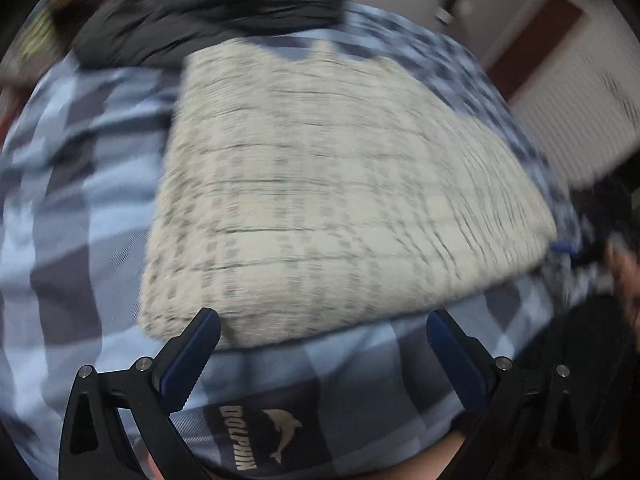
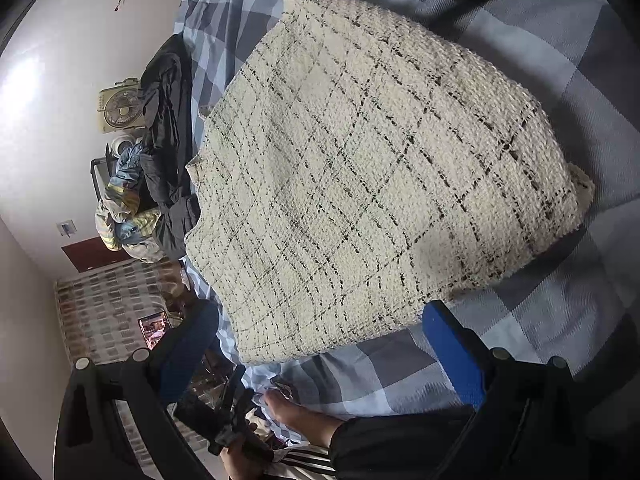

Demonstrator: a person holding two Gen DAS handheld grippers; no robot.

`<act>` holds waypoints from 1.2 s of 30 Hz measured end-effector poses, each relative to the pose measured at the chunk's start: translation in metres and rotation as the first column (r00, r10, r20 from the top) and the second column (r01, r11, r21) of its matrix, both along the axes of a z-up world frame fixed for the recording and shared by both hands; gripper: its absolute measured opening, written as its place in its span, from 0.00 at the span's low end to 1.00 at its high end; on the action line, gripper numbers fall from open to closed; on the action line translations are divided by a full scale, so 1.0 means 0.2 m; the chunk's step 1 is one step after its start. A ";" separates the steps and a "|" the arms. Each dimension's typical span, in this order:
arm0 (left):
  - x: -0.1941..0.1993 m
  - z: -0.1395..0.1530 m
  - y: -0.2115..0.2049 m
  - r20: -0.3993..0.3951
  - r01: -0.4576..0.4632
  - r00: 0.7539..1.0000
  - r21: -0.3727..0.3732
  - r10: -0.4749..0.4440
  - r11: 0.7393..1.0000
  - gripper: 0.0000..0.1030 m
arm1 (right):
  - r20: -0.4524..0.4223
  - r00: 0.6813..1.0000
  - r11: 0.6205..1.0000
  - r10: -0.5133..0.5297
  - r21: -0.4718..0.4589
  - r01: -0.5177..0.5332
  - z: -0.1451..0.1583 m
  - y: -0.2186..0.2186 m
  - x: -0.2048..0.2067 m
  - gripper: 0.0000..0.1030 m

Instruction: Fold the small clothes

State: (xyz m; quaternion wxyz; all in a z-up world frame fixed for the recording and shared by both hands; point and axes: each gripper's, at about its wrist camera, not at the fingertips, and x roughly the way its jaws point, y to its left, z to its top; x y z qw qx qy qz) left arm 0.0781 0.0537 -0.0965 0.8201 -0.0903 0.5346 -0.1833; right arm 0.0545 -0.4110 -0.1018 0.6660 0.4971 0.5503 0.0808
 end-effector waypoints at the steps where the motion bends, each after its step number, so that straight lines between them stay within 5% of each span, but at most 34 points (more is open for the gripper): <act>1: 0.02 -0.02 0.03 -0.020 -0.034 0.999 -0.011 0.034 0.999 1.00 | 0.001 1.000 1.000 -0.002 0.000 0.002 0.00 0.00 0.00 0.97; 12: 0.17 -0.24 -0.03 -0.140 -0.008 0.990 0.033 0.013 0.999 1.00 | -0.013 1.000 1.000 -0.002 -0.004 0.001 -0.01 0.00 -0.01 0.97; 18: 0.16 -0.27 0.00 -0.123 -0.111 0.986 0.003 0.110 0.994 1.00 | -0.019 1.000 1.000 -0.001 -0.011 0.001 -0.01 0.01 -0.01 0.97; 25: 0.16 -0.19 0.01 -0.145 -0.163 0.974 0.078 0.172 0.984 1.00 | 0.048 0.995 0.996 -0.092 -0.005 0.092 0.06 -0.08 -0.07 0.97; 28: 0.09 -0.04 0.02 0.024 -0.277 0.959 0.274 0.281 0.921 0.98 | -0.007 0.981 0.977 -0.194 -0.086 0.193 0.07 -0.16 -0.14 0.97; 30: 0.01 0.07 0.03 0.133 -0.366 0.930 0.399 0.342 0.841 0.98 | -0.043 0.965 0.960 -0.259 -0.118 0.253 0.06 -0.20 -0.17 0.97; 31: -0.02 0.10 0.04 0.143 -0.386 0.922 0.404 0.359 0.830 0.98 | -0.064 0.957 0.953 -0.281 -0.136 0.271 0.05 -0.21 -0.19 0.97; 33: -0.06 0.12 0.07 0.089 -0.372 0.928 0.301 0.362 0.878 0.98 | -0.086 0.954 0.950 -0.286 -0.158 0.270 0.05 -0.21 -0.18 0.97; 34: -0.07 0.11 0.08 0.010 -0.340 0.938 0.205 0.346 0.918 0.99 | -0.109 0.954 0.950 -0.280 -0.171 0.259 0.03 -0.21 -0.16 0.97; 36: -0.07 0.03 0.07 -0.153 -0.297 0.940 0.077 0.306 0.952 0.99 | -0.149 0.952 0.955 -0.269 -0.172 0.243 -0.01 -0.20 -0.13 0.97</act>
